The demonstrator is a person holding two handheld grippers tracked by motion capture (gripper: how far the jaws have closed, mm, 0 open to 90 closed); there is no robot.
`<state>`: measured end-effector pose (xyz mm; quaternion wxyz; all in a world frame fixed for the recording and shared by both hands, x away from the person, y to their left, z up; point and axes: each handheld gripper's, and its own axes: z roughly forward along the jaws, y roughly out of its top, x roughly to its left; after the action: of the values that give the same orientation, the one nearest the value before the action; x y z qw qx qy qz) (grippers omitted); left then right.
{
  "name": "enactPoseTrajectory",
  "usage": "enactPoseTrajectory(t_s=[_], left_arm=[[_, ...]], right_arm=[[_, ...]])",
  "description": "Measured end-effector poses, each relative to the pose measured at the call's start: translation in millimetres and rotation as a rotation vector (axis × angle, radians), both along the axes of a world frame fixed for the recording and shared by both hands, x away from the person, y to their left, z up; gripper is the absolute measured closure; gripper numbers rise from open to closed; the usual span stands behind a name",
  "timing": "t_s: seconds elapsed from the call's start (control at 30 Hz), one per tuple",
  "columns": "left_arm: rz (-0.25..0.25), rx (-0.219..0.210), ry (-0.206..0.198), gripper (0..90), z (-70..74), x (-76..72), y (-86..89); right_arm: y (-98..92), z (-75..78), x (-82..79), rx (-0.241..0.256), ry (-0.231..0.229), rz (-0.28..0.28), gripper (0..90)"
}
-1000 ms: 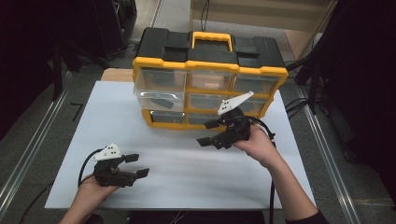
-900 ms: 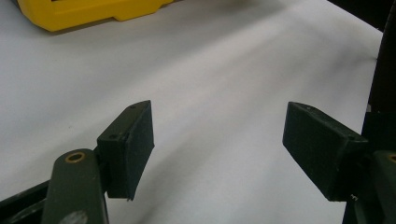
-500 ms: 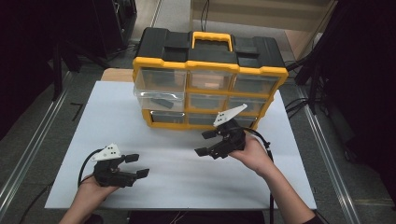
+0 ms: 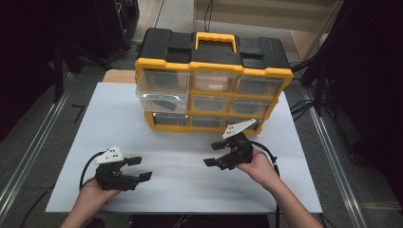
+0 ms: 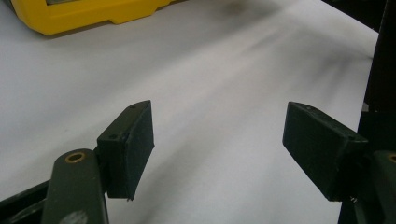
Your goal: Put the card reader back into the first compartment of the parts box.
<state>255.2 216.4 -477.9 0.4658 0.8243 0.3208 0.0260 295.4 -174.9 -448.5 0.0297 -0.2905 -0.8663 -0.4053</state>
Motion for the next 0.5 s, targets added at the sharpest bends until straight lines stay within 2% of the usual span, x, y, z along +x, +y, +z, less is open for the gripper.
enactPoseTrajectory(t_s=[0.3,0.43,0.5], left_arm=[[-0.003,0.0,0.001,26.2,-0.2,0.0,-0.4],[-0.003,0.0,0.001,26.2,-0.4,0.2,-0.3],[-0.003,0.0,0.0,26.2,-0.5,0.1,-0.4]], right_arm=[[-12.1,-17.2,-8.8,-0.008,0.015,-0.037,24.0],[-19.3,-23.9,-11.7,0.016,0.026,-0.067,24.0],[-23.0,-27.3,-13.4,0.011,0.031,-0.083,24.0]])
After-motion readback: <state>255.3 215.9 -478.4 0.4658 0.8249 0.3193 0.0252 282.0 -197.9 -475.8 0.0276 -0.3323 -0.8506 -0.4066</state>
